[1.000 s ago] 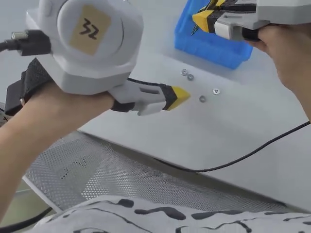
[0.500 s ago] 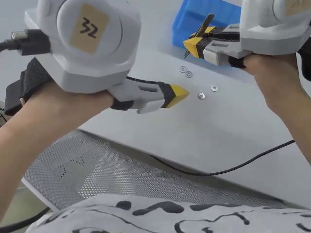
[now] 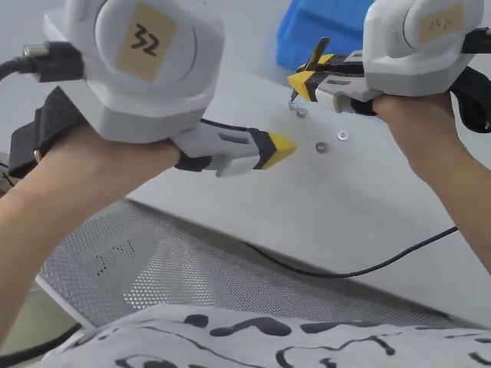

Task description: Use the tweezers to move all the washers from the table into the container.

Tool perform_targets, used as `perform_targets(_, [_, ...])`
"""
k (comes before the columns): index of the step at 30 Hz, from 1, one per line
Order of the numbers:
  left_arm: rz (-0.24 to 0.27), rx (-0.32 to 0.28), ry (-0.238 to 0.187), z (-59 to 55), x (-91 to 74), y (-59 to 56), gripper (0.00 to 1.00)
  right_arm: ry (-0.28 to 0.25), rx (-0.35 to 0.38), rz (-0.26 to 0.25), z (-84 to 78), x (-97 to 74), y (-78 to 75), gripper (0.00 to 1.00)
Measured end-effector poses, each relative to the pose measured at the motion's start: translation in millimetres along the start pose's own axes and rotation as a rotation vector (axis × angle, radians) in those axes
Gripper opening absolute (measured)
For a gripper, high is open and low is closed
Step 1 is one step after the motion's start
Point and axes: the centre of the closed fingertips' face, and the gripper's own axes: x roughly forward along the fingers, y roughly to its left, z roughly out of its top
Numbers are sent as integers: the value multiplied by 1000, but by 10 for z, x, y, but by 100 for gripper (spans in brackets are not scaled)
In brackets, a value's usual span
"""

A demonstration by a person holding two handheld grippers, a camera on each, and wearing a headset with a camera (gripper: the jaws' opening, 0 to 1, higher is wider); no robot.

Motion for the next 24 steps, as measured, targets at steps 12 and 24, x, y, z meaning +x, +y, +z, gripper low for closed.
perform_targets(12, [-8, 3, 6, -18, 6, -27, 99, 24, -42, -8, -58, 35, -20, 5])
perform_targets(24, [-4, 6, 10, 7, -4, -104, 99, 0, -33, -8, -68, 37, -33, 4])
